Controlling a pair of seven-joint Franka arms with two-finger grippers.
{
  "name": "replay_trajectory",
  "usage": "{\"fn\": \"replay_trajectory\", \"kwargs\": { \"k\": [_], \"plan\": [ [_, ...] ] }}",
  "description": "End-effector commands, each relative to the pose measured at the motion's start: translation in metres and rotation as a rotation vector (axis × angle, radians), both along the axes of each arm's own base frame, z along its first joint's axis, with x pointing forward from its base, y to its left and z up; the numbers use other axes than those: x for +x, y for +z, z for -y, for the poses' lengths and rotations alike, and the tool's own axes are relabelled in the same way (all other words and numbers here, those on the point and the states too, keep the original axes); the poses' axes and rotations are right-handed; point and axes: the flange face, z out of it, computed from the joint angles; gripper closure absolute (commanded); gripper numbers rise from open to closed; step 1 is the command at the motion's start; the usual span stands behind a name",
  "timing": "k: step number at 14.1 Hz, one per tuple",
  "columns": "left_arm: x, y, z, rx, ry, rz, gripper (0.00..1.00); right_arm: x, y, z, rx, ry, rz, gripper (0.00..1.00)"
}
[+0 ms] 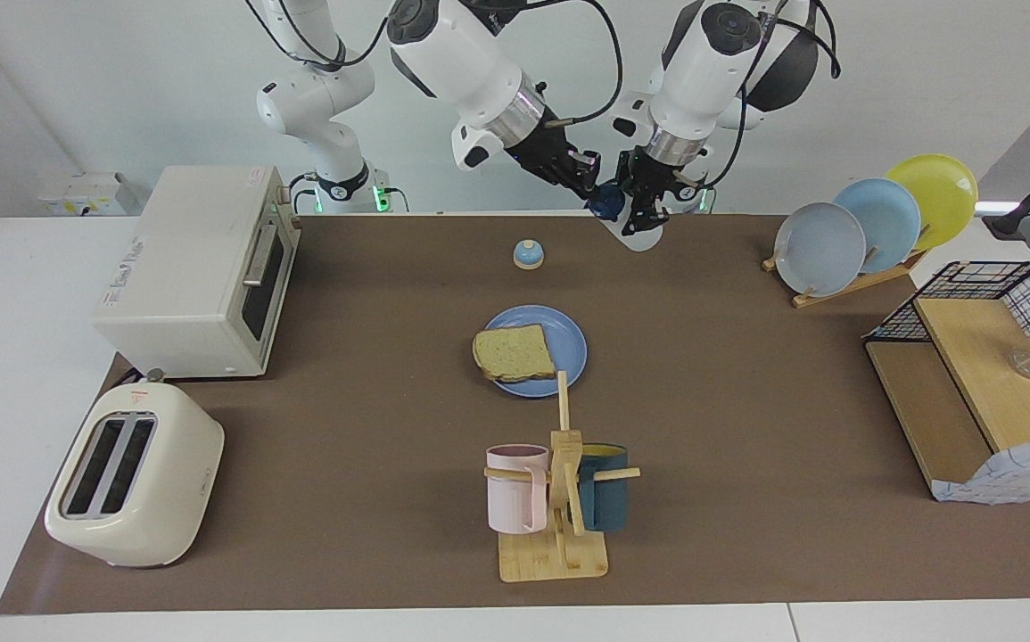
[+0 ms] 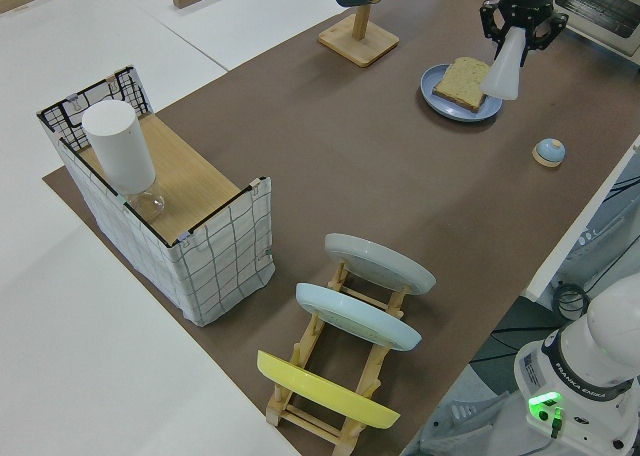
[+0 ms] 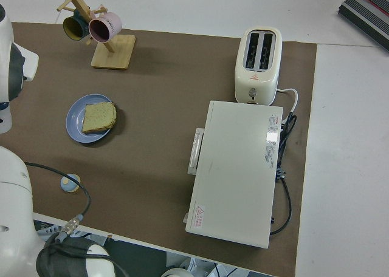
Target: Put bread on plate and add seasoning
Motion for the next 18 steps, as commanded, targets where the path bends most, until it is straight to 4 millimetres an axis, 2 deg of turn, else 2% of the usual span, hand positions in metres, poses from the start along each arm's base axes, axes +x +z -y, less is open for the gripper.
{"fn": "replay_trajectory", "kwargs": {
  "k": [1,8,11,14,18],
  "plan": [
    [-0.014,-0.007,-0.004,0.006,-0.011,-0.032,1.0,0.027,0.013,0.031,0.055,-0.103,0.008,1.0],
    [-0.023,-0.007,0.007,0.026,0.018,-0.04,1.0,0.032,0.016,0.034,0.089,-0.171,-0.006,1.0],
    [-0.023,-0.008,0.007,0.032,0.016,-0.041,1.0,0.038,0.015,0.044,0.089,-0.189,-0.007,1.0],
    [-0.024,-0.01,0.006,0.038,0.015,-0.044,1.0,0.04,0.017,0.046,0.143,-0.267,-0.031,1.0],
    [-0.025,-0.01,0.005,0.057,0.01,-0.041,1.0,0.04,0.015,0.047,0.147,-0.286,-0.032,1.0]
  ]
}}
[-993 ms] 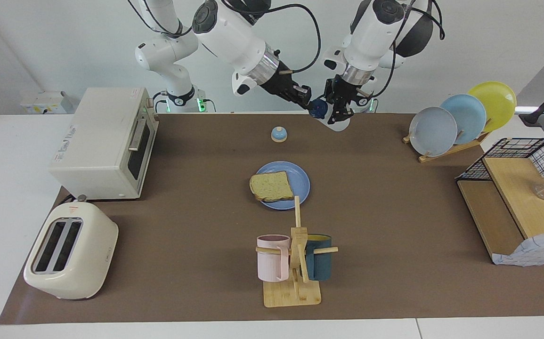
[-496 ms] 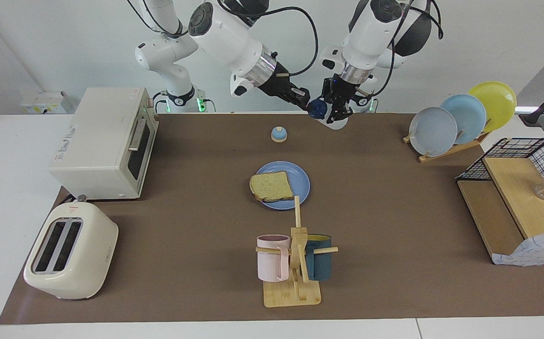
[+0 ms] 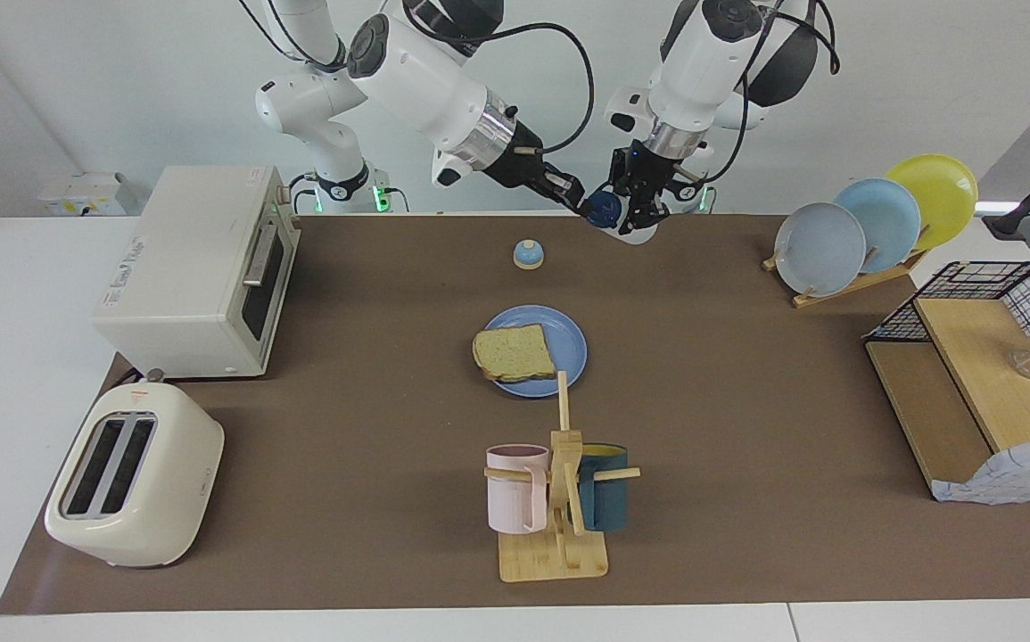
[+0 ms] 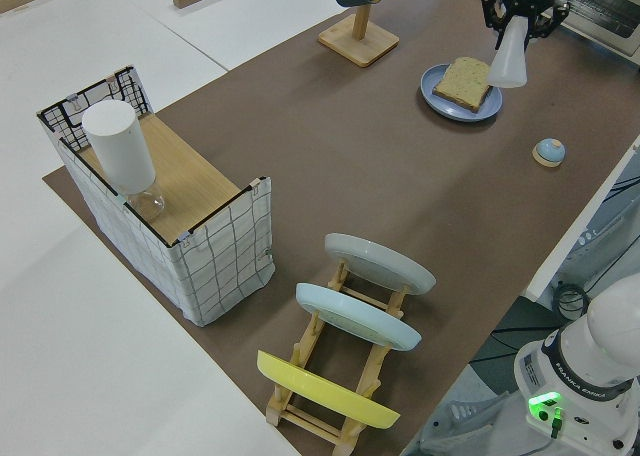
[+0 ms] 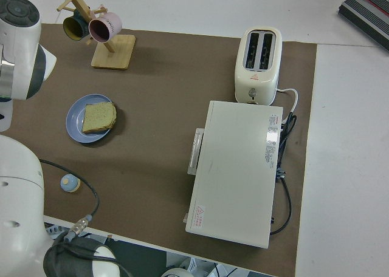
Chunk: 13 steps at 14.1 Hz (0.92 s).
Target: Put bread on plate and add seasoning
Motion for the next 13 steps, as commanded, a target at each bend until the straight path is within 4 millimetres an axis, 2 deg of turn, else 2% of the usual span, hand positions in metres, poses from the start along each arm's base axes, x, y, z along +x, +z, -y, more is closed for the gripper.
{"fn": "replay_trajectory", "kwargs": {
  "k": [1,5,6,7,11,13],
  "plan": [
    [-0.025,-0.015,0.0,0.056,-0.061,-0.048,1.0,0.018,0.019,0.023,0.054,-0.114,0.037,1.0],
    [-0.026,-0.015,-0.001,0.058,-0.061,-0.049,1.0,0.017,0.018,0.024,0.052,-0.108,0.048,1.0],
    [-0.025,-0.014,-0.001,0.057,-0.058,-0.046,1.0,0.018,0.018,0.026,0.05,-0.108,0.05,0.28],
    [-0.024,-0.014,-0.003,0.056,-0.05,-0.047,1.0,0.018,0.017,0.026,0.047,-0.104,0.054,0.0],
    [-0.014,-0.013,-0.009,0.126,0.003,0.001,1.0,0.008,0.013,0.028,-0.019,-0.02,0.062,0.0],
    [-0.009,-0.011,-0.011,0.177,0.041,0.055,1.0,0.007,0.009,0.034,-0.138,0.102,0.189,0.0]
  ]
}}
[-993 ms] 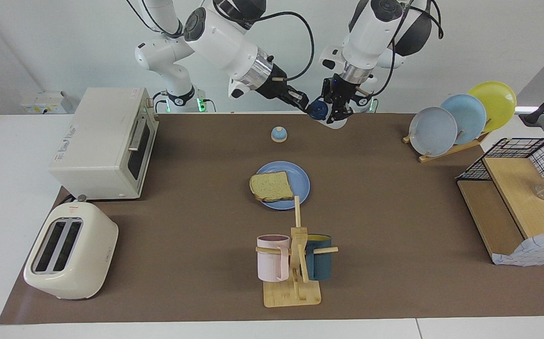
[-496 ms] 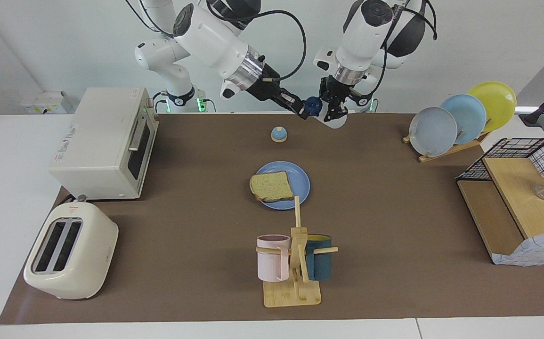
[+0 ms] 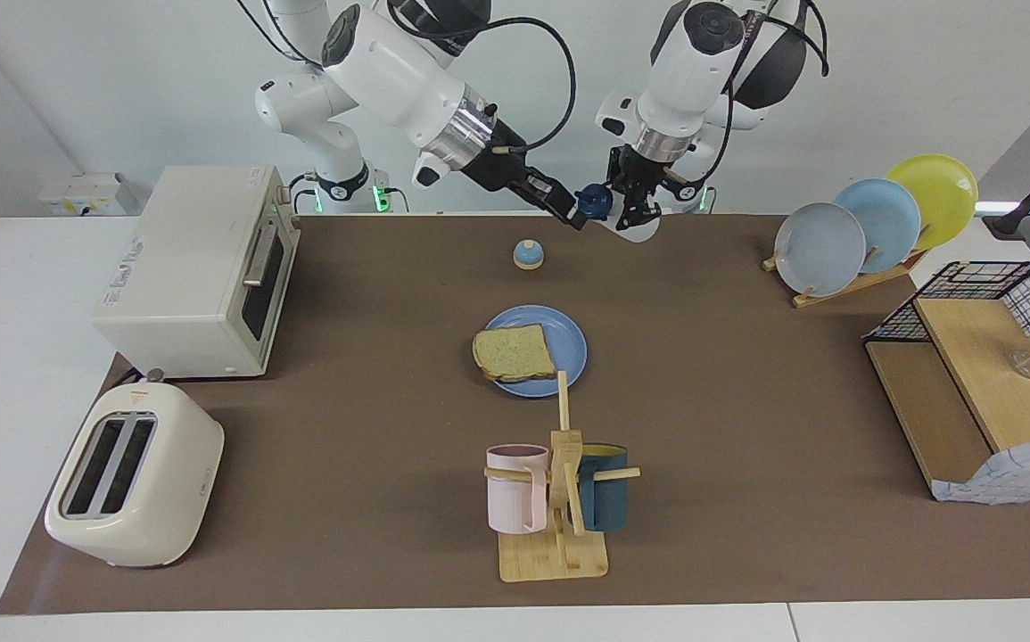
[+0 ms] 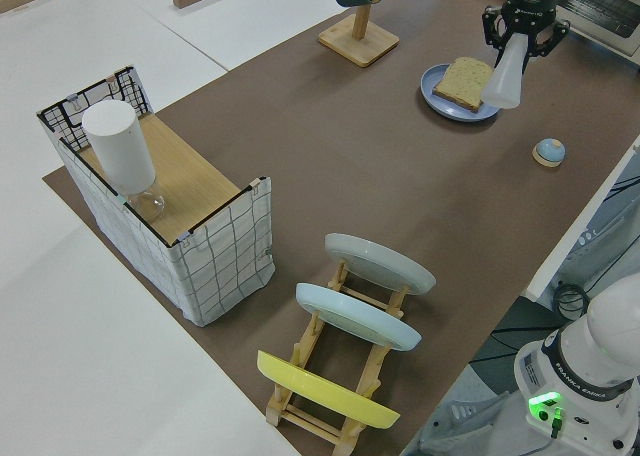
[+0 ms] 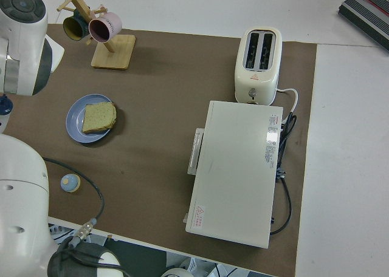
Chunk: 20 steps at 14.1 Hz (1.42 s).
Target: Put bread on plate and add seasoning
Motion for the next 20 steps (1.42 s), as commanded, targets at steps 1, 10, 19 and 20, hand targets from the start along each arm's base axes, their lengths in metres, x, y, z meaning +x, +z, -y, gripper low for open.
{"fn": "replay_trajectory", "kwargs": {
  "k": [1,10,19,20],
  "plan": [
    [0.003,0.003,-0.004,0.069,0.059,0.071,1.0,-0.002,-0.004,0.021,-0.156,0.182,0.149,0.0],
    [0.015,-0.043,0.083,0.411,-0.001,0.229,1.0,0.031,-0.011,0.191,-0.676,0.782,0.249,0.0],
    [0.041,-0.143,0.198,0.837,-0.077,0.344,1.0,0.042,-0.023,0.286,-0.704,0.878,0.183,0.0],
    [0.04,-0.141,0.2,0.872,-0.097,0.388,1.0,0.034,-0.025,0.288,-0.703,0.874,0.175,0.0]
  ]
}}
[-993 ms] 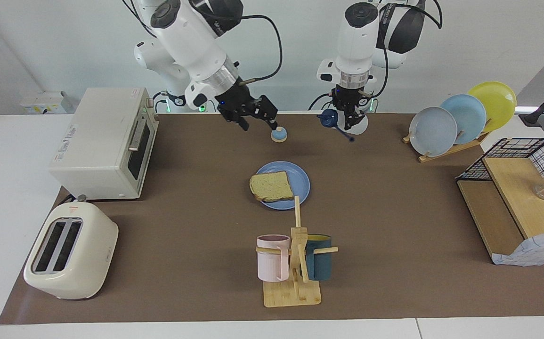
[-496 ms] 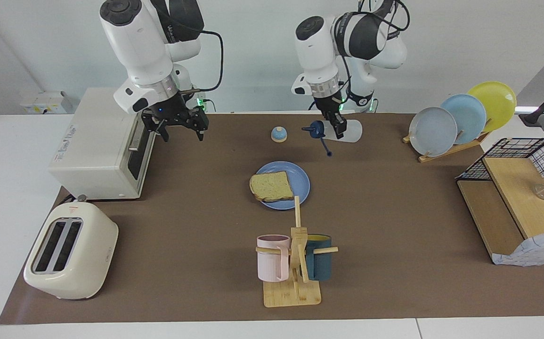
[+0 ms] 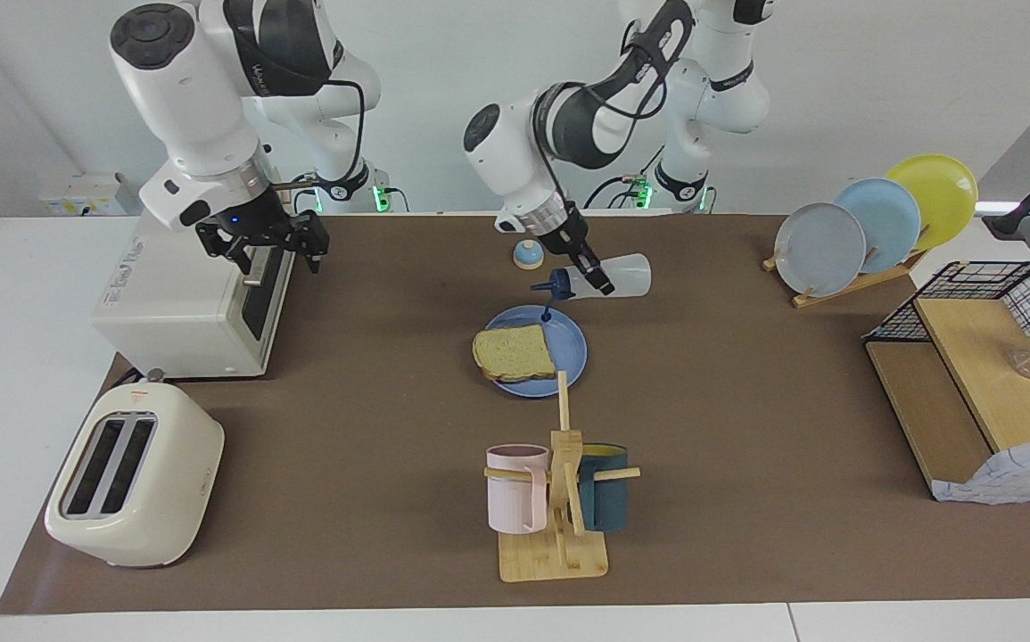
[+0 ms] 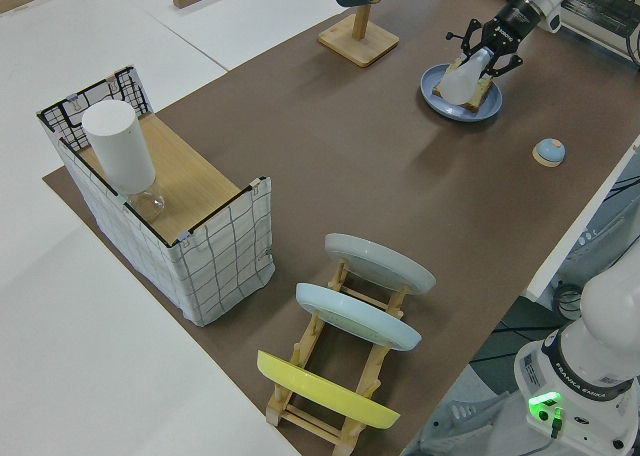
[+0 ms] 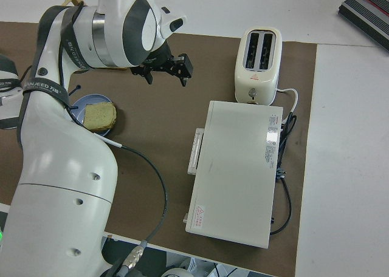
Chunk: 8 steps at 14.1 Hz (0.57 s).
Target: Put bread on plate and add seasoning
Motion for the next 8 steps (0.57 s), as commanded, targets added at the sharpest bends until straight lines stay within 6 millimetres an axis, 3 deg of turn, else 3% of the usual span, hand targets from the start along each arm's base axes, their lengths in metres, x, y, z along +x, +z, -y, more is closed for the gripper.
{"fn": "replay_trajectory", "kwargs": {
  "k": [1,3,5,6,8],
  "plan": [
    [0.005,0.019,-0.001,0.09,-0.031,0.089,1.0,-0.014,0.003,0.007,-0.021,0.0,-0.013,0.0],
    [0.003,0.017,0.0,0.147,-0.053,0.115,1.0,-0.018,0.003,0.01,-0.021,0.018,-0.015,0.0],
    [-0.02,-0.053,0.022,0.349,-0.115,0.102,1.0,-0.025,0.007,0.022,-0.016,0.06,-0.033,0.0],
    [-0.021,-0.057,0.025,0.375,-0.124,0.113,1.0,-0.026,0.006,0.029,-0.015,0.053,-0.047,0.0],
    [-0.02,-0.046,0.024,0.449,-0.137,0.183,1.0,-0.028,0.008,0.029,-0.015,0.049,-0.044,0.0]
  ]
}}
